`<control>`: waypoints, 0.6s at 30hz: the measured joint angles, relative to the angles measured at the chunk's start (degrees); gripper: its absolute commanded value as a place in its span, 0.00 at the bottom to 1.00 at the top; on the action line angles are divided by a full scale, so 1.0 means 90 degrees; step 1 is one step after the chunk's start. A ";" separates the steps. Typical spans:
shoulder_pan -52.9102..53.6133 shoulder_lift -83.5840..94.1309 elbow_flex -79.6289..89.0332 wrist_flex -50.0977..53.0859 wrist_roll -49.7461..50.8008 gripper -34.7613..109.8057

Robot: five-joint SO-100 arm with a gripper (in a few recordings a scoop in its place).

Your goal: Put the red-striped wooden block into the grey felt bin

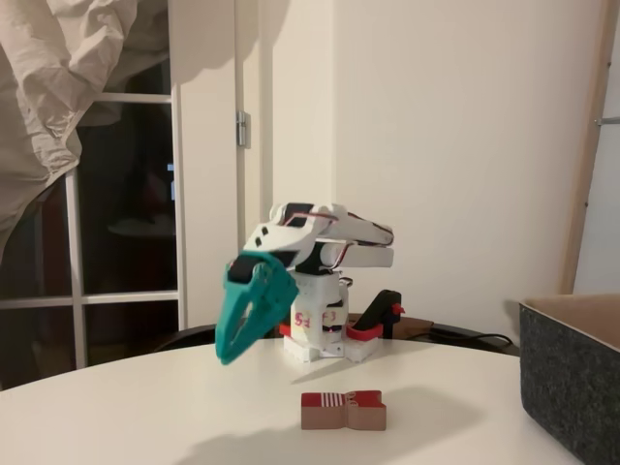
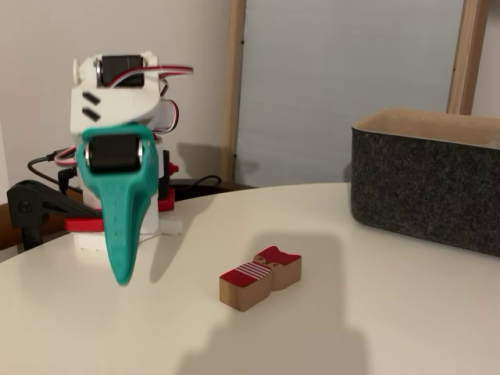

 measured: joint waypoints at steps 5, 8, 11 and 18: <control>-0.0068 0.0000 -0.0957 0.0000 0.0615 0.24; -0.0234 -0.0049 -0.1504 0.0000 0.0977 0.24; -0.0381 -0.0244 -0.2012 0.0000 0.1143 0.24; -0.1016 -0.1328 -0.3203 -0.0420 0.2158 0.24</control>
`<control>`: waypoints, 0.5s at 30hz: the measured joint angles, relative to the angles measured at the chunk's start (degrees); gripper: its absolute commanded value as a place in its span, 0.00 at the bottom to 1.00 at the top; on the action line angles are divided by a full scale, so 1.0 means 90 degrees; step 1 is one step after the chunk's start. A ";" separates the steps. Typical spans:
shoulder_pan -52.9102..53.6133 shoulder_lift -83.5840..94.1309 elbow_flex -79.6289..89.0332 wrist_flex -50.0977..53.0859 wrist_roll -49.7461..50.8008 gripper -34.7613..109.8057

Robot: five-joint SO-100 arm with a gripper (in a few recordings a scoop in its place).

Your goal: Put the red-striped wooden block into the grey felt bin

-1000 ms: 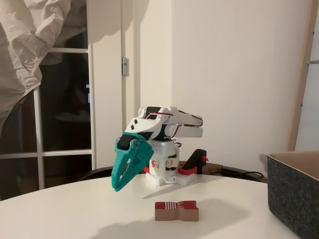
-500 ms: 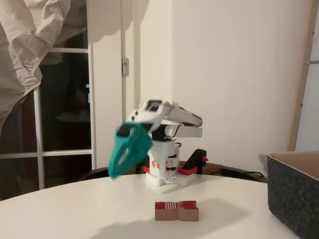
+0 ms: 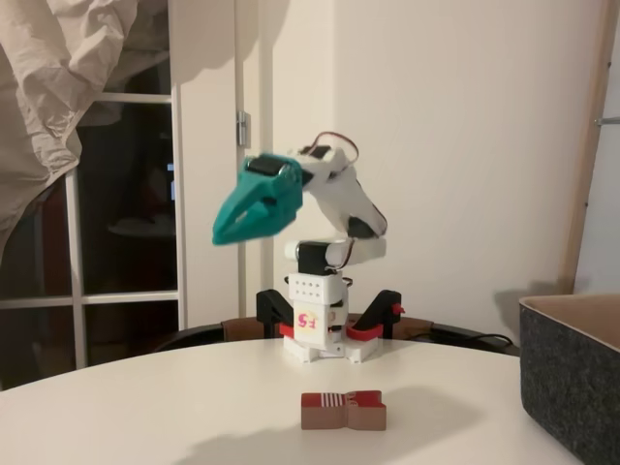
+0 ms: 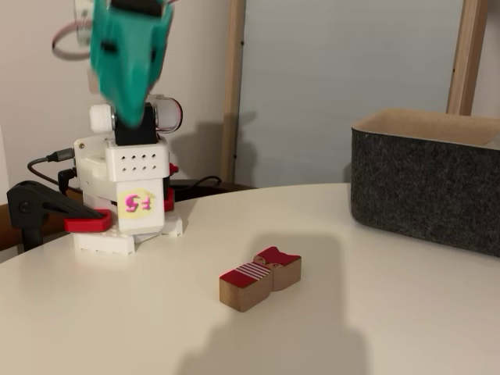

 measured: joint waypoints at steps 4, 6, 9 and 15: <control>-0.0303 -0.1006 -0.0859 -0.0361 0.0713 0.26; -0.0498 -0.1572 -0.1250 -0.0508 0.0986 0.27; -0.0654 -0.2510 -0.1816 -0.0713 0.1182 0.30; -0.0908 -0.4404 -0.2686 -0.0752 0.0547 0.34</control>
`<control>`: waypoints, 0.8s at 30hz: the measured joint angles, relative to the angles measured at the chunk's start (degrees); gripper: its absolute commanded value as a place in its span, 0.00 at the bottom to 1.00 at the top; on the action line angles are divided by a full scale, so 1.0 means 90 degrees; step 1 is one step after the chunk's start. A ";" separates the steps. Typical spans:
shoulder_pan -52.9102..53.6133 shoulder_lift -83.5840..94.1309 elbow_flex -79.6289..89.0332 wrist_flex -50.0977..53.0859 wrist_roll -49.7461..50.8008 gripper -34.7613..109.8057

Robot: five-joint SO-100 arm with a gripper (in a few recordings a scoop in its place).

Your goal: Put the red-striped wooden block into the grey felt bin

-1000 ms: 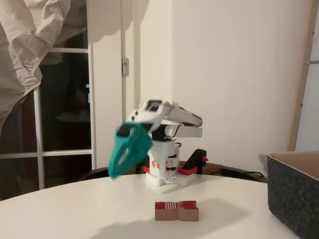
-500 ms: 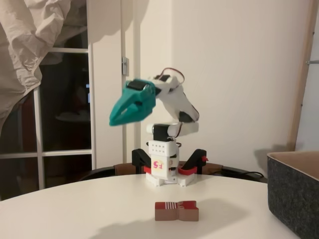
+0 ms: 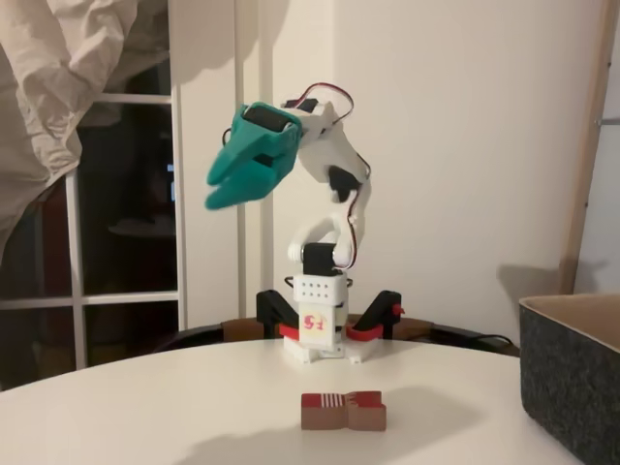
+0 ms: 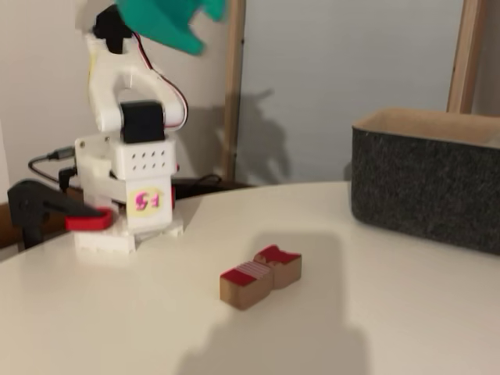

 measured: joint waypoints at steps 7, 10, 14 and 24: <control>-0.0029 -0.1797 -0.0664 0.0996 -0.1221 0.42; -0.0020 -0.2070 -0.0908 0.2090 -0.1758 0.45; 0.0000 -0.2344 -0.1055 0.3359 -0.2275 0.47; -0.0225 -0.2744 -0.1191 0.5098 -0.2637 0.50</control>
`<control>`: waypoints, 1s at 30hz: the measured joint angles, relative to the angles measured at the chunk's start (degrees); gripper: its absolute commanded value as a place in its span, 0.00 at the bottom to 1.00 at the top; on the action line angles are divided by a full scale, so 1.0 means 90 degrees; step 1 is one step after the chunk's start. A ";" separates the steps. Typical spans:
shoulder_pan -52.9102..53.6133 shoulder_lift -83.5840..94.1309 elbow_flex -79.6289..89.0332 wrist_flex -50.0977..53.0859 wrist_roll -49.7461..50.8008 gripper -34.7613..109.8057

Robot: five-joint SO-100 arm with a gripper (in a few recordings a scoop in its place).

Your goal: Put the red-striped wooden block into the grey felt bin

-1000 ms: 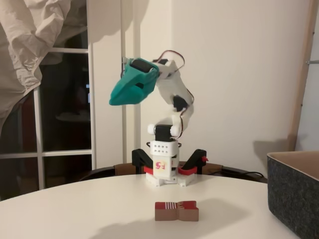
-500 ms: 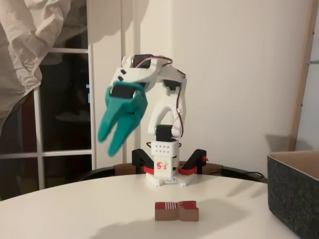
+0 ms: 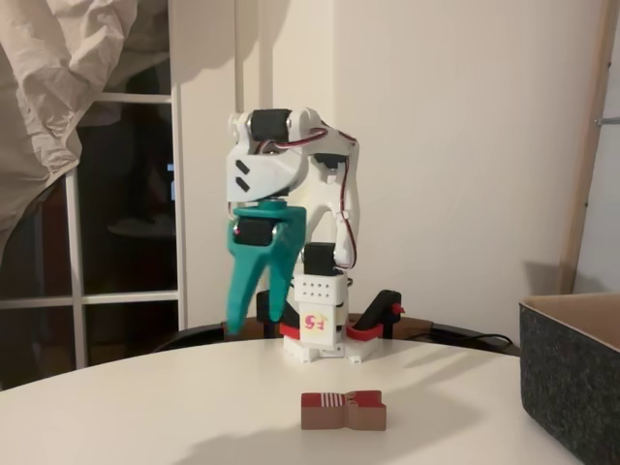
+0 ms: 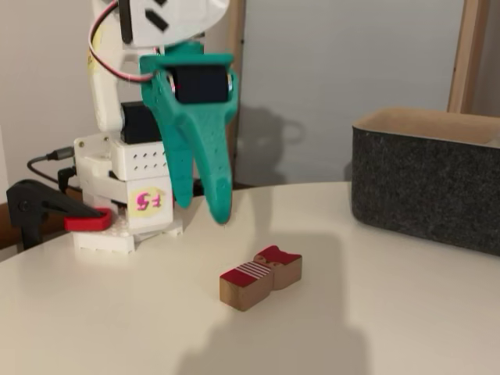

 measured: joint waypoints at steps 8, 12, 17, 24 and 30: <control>-0.0674 -0.0244 -0.0010 0.0674 -0.0654 0.48; -0.0908 -0.0391 -0.0010 0.0674 -0.0723 0.51; -0.1357 -0.0664 -0.0010 0.0674 -0.0879 0.51; -0.1670 -0.1094 -0.0010 0.0674 -0.0879 0.54; -0.1797 -0.1367 -0.0010 0.0635 -0.0771 0.55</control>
